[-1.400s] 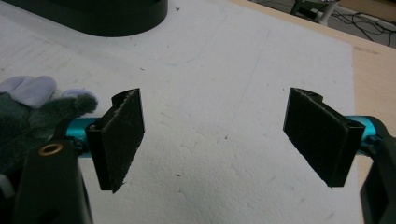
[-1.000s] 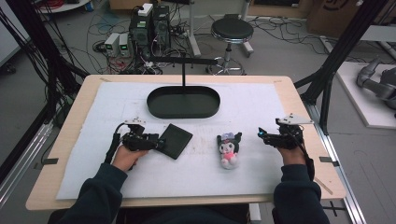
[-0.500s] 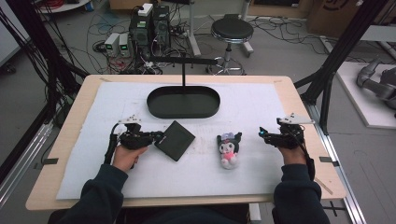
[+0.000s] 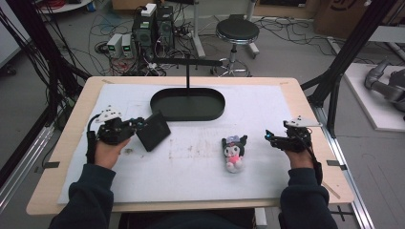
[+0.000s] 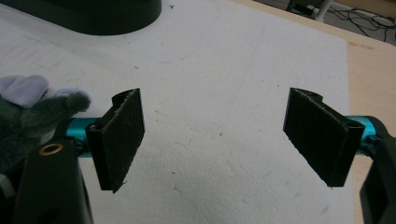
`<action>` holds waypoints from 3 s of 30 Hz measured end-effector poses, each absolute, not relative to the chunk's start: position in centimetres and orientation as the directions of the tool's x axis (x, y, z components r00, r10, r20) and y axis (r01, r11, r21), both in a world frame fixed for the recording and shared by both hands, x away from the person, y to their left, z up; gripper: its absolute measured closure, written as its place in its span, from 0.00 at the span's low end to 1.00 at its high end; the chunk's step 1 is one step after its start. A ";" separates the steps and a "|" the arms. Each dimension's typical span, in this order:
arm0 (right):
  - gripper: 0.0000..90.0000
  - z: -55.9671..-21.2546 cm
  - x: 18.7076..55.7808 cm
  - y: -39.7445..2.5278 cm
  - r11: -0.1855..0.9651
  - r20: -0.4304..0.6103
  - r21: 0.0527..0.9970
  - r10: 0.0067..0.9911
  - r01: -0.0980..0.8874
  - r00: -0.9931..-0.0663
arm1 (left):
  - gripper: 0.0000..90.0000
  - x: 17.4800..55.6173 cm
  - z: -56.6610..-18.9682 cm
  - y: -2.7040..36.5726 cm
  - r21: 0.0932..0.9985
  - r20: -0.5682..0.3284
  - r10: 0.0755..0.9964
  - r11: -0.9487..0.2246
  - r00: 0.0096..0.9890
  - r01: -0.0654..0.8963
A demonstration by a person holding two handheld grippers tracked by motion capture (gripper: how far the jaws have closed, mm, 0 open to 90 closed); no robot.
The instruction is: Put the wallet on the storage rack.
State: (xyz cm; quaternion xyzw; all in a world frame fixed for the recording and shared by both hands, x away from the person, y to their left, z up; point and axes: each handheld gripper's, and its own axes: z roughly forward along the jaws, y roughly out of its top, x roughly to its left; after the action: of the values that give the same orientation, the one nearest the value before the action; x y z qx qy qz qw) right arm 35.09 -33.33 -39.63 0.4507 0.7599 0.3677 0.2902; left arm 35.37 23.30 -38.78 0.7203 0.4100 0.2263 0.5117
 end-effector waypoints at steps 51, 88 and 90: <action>0.23 -39.6 35.0 -33.2 0.335 -0.118 0.816 0.894 0.471 -0.432 | 0.75 35.5 -41.2 21.0 0.891 -0.103 0.775 -0.207 0.623 0.404; 0.23 -39.4 35.2 -33.5 0.303 -0.089 0.833 0.900 0.463 -0.427 | 0.88 45.8 -35.2 18.1 0.943 0.036 0.792 -0.228 0.610 0.241; 0.23 -39.4 35.2 -33.5 0.300 -0.087 0.834 0.900 0.463 -0.428 | 0.88 46.3 -35.8 17.7 0.941 0.044 0.796 -0.236 0.604 0.242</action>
State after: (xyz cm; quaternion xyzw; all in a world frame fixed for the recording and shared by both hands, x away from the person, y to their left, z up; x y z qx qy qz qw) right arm 35.17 -33.55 -39.43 0.4519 0.7537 0.3817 0.2862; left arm 46.30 17.75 -35.85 0.7374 0.3519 0.2722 0.5082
